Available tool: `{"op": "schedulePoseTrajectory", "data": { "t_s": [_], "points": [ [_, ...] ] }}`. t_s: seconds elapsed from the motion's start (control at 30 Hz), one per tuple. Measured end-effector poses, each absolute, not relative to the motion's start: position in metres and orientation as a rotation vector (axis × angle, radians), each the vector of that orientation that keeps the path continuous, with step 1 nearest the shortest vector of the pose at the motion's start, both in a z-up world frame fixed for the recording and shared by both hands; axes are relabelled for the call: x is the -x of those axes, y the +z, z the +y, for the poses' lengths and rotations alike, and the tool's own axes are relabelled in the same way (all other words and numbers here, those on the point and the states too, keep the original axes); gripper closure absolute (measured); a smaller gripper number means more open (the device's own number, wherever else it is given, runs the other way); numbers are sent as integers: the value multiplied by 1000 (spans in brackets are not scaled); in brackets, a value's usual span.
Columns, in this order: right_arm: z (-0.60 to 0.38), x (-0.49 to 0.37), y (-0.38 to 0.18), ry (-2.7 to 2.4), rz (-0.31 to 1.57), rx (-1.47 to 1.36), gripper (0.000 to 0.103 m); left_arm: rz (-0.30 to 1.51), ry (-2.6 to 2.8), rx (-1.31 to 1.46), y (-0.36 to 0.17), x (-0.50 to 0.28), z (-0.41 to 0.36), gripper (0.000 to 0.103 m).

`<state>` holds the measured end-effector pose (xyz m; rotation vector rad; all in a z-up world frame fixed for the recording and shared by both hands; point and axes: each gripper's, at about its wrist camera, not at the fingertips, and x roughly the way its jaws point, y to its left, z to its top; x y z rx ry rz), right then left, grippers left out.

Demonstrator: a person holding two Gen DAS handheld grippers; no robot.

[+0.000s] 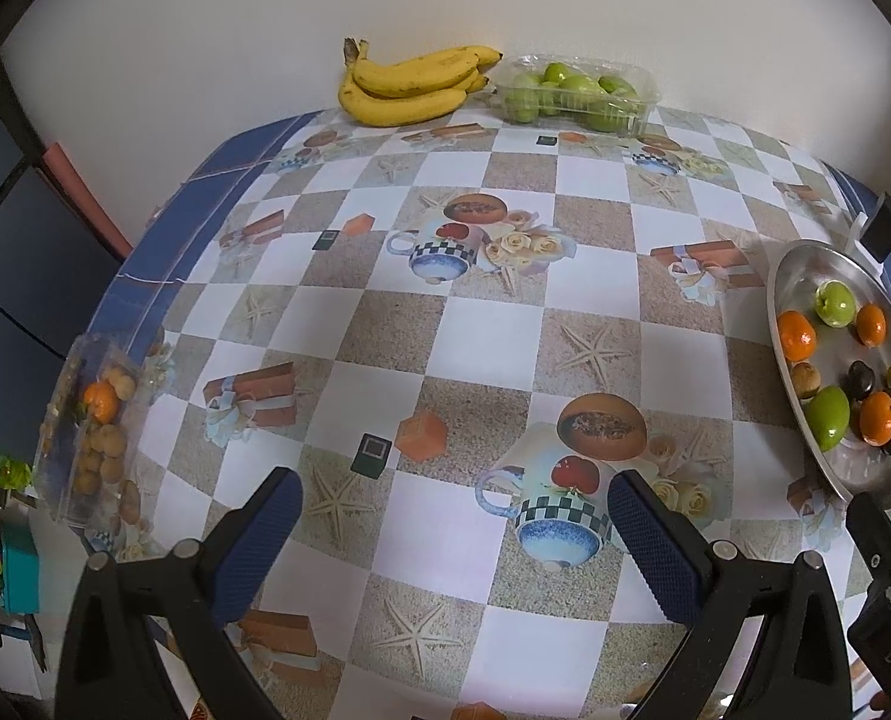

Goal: Organize fruits

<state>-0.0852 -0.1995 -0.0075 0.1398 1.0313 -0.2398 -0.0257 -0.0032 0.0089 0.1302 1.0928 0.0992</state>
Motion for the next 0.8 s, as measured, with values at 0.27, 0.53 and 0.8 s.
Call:
{"op": "schedulePoseTrajectory", "data": {
  "t_s": [0.27,0.53,0.8],
  "points": [
    [-201,86,-8,-250,1034,-144,0,1104,89,-137,6,25,-4,0],
    [-202,86,-8,-253,1036,-143,0,1108,80,-136,5,25,-5,0],
    [-202,87,-8,-254,1034,-144,0,1110,78,-136,4,25,-5,0]
  ]
}}
